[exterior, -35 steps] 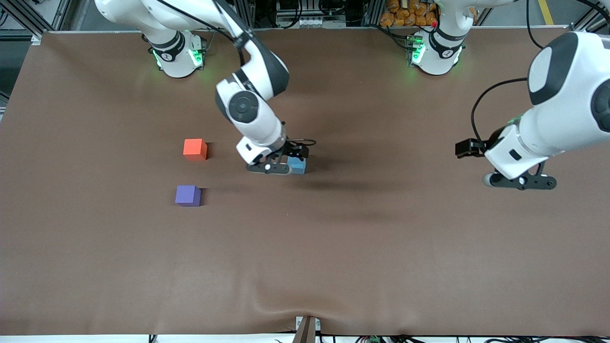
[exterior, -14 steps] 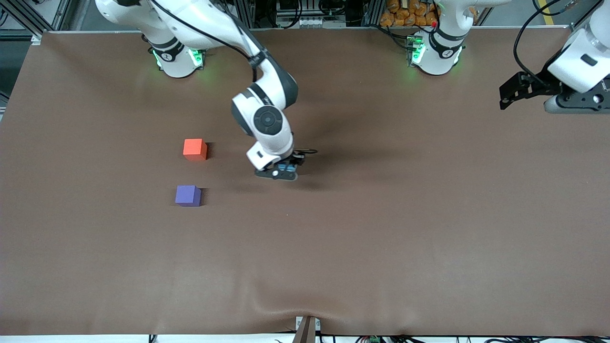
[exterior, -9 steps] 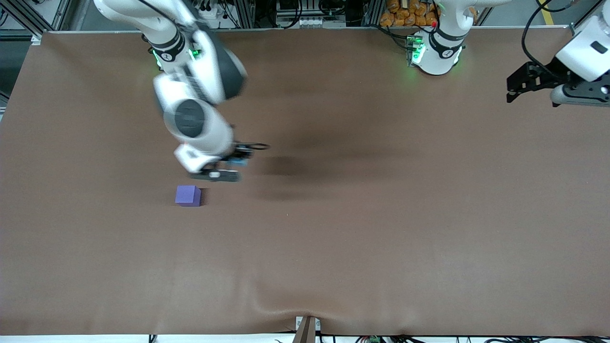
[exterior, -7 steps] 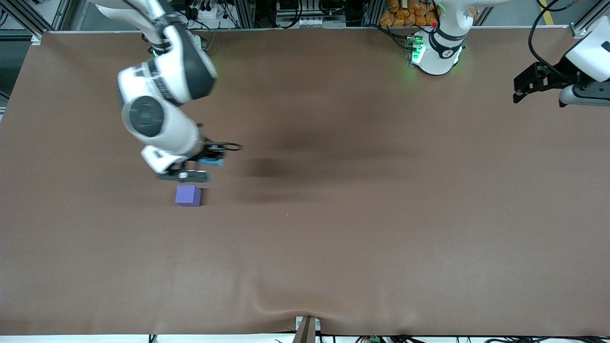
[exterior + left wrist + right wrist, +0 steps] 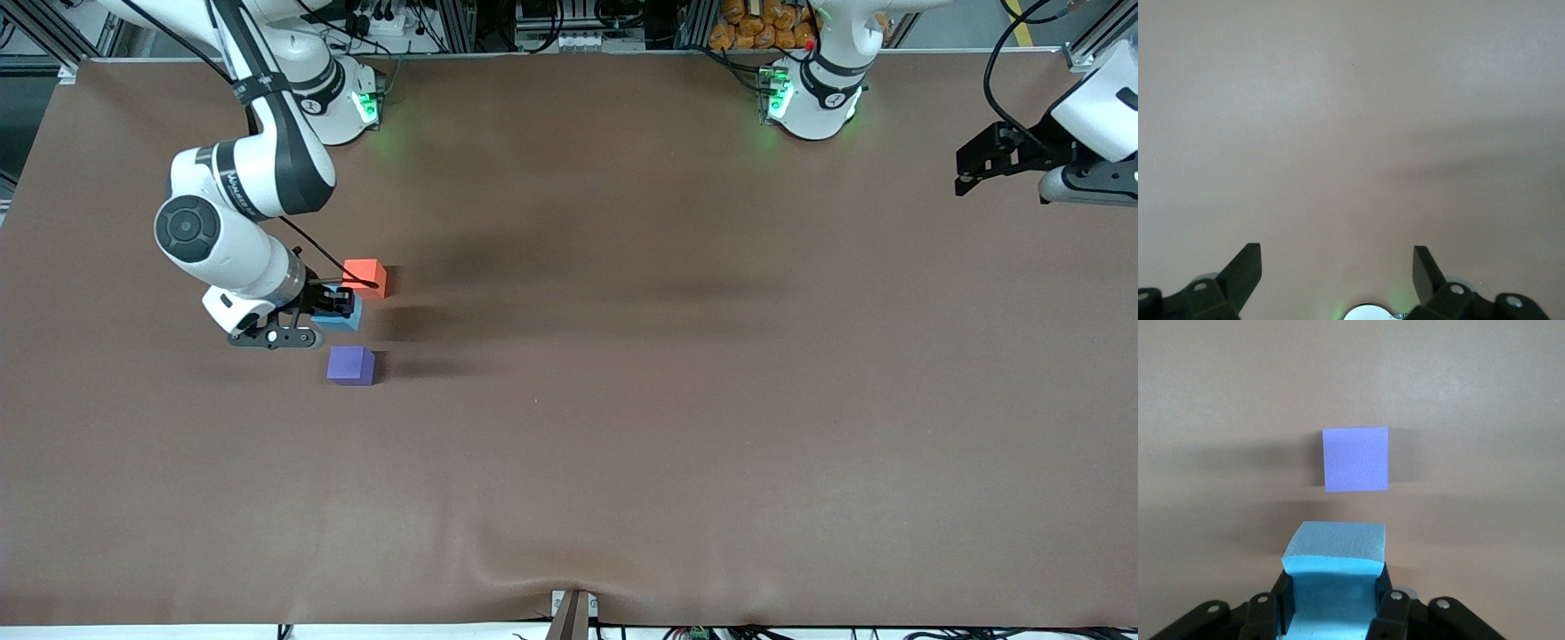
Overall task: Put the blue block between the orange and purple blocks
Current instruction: 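Carry the blue cube with the right gripper toward the red cube, then lower the blue cube between the red and purple cubes, open gripper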
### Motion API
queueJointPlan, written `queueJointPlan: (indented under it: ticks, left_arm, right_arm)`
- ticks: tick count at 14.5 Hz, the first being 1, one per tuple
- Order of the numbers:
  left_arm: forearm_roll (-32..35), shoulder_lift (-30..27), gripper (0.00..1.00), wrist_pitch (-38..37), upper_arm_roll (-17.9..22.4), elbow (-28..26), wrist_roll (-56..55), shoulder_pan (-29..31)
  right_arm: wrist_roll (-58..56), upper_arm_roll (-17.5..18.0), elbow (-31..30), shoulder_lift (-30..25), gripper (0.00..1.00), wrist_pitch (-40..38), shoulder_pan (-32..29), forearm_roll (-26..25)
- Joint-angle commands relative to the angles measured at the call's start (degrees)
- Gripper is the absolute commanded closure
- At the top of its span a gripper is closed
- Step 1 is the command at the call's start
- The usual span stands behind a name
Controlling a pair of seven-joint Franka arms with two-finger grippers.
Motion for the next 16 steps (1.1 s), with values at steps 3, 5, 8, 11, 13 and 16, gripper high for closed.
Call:
queueJointPlan:
  ticks: [3, 5, 8, 11, 13, 16]
  left_arm:
    - [-0.7, 0.8, 0.0, 1.2, -0.2, 1.3, -0.1, 0.3]
    - [-0.8, 1.0, 0.0, 1.4, -0.2, 1.4, 0.0, 0.4]
    - [-0.7, 1.1, 0.0, 1.7, -0.2, 1.5, 0.0, 0.3]
    - [-0.2, 1.6, 0.0, 2.7, -0.2, 1.5, 0.0, 0.2]
    - [-0.1, 1.7, 0.0, 2.7, -0.2, 1.5, 0.0, 0.1]
    - [-0.3, 2.3, 0.0, 2.8, -0.2, 2.0, 0.0, 0.2]
  right_arm:
    - [-5.0, 1.3, -7.8, -2.0, 1.0, 9.3, -3.2, -0.8]
    - [-5.0, 1.3, -8.9, -1.9, 1.0, 10.1, -3.1, -0.5]
    - [-5.0, 1.4, -10.0, -0.7, 1.0, 12.7, -2.6, -0.4]
    - [-5.0, 1.5, -12.3, 0.5, 1.0, 17.3, -2.6, -0.4]
    - [-4.9, 1.6, -13.5, 1.4, 1.0, 19.5, -2.6, -0.3]
    - [-4.2, 1.7, -14.4, 1.9, 1.0, 21.1, -1.7, 0.1]
